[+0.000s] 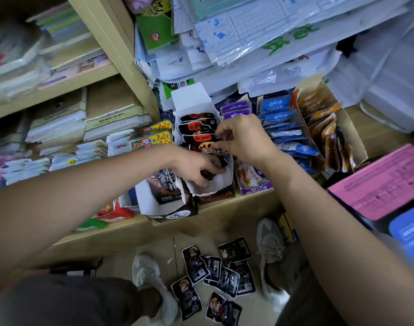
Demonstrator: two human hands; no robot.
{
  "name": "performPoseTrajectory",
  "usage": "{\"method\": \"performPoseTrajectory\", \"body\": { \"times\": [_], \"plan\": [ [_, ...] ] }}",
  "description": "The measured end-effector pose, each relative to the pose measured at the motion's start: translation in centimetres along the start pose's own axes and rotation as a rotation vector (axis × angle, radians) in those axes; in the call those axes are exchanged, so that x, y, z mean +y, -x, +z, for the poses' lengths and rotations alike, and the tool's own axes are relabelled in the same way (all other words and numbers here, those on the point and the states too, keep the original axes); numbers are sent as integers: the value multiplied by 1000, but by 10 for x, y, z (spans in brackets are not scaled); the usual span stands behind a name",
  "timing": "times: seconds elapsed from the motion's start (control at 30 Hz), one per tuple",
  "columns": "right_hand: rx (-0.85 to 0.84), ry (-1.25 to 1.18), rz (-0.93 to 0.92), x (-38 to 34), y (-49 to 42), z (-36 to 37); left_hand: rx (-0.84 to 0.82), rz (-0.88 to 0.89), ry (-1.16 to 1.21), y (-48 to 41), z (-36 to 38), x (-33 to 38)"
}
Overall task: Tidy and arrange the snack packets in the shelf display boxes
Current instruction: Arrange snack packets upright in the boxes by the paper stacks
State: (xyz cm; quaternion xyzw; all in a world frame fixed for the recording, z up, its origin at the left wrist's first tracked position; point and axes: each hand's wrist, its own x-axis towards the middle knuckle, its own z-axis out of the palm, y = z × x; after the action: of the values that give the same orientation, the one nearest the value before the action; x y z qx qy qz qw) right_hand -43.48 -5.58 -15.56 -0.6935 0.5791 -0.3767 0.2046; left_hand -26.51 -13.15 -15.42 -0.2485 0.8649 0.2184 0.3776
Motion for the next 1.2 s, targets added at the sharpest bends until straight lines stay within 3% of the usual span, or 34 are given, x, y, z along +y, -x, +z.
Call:
{"method": "performPoseTrajectory", "body": {
  "times": [0.37, 0.53, 0.63, 1.0, 1.2],
  "plan": [
    [21, 22, -16, 2, -3, 4, 304, 106, -138, 48, 7, 16],
    [8, 21, -4, 1, -4, -1, 851, 126, 114, 70, 21, 15],
    [-16, 1, 36, 1, -5, -4, 1016, 69, 206, 71, 30, 13],
    [-27, -131, 95, -1, -2, -6, 1244, -144, 141, 62, 51, 22],
    [-39, -90, 82, -3, -2, -4, 1254, -101, 168, 68, 58, 24]
  ]
}}
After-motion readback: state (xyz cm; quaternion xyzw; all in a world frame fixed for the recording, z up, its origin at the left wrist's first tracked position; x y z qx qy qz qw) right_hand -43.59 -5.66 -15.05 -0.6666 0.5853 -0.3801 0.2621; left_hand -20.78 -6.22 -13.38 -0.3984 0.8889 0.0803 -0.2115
